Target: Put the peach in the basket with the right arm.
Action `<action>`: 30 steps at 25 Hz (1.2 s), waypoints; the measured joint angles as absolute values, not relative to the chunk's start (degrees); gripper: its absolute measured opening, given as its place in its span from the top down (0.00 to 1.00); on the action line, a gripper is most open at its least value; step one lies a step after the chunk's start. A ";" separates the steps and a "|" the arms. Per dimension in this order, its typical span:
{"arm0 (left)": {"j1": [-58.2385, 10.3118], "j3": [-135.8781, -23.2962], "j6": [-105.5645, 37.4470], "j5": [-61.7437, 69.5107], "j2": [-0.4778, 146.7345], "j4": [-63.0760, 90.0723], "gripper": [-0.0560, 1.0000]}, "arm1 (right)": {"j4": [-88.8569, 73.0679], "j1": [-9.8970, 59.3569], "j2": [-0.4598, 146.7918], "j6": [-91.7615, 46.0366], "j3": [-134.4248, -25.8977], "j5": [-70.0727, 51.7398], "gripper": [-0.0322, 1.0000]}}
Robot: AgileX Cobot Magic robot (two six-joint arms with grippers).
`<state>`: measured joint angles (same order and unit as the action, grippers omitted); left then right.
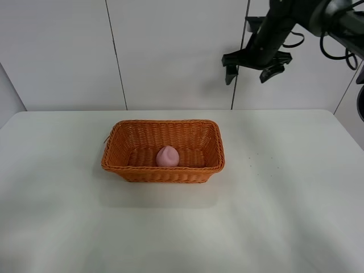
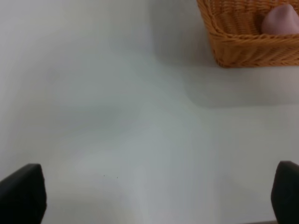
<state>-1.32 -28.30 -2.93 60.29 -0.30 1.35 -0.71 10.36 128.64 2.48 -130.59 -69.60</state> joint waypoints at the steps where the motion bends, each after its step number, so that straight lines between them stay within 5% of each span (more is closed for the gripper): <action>1: -1.32 -28.30 -2.93 60.29 -0.30 1.35 0.01 | -0.71 8.50 128.68 2.48 -130.59 -69.60 0.30; 7: -1.32 -28.30 -2.93 60.29 -0.30 1.35 0.01 | -0.78 2.38 128.75 2.48 -130.59 -69.60 0.30; 16: -1.32 -28.30 -2.93 60.29 -0.30 1.35 0.01 | -1.24 2.24 121.39 2.48 -121.41 -69.49 0.30; 30: -1.32 -28.30 -2.93 60.29 -0.30 1.35 0.01 | -1.42 2.24 68.82 1.80 -62.10 -69.51 0.30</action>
<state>-1.32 -28.30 -2.93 60.29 -0.30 1.35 -1.42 2.24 68.82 1.80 -62.10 -69.51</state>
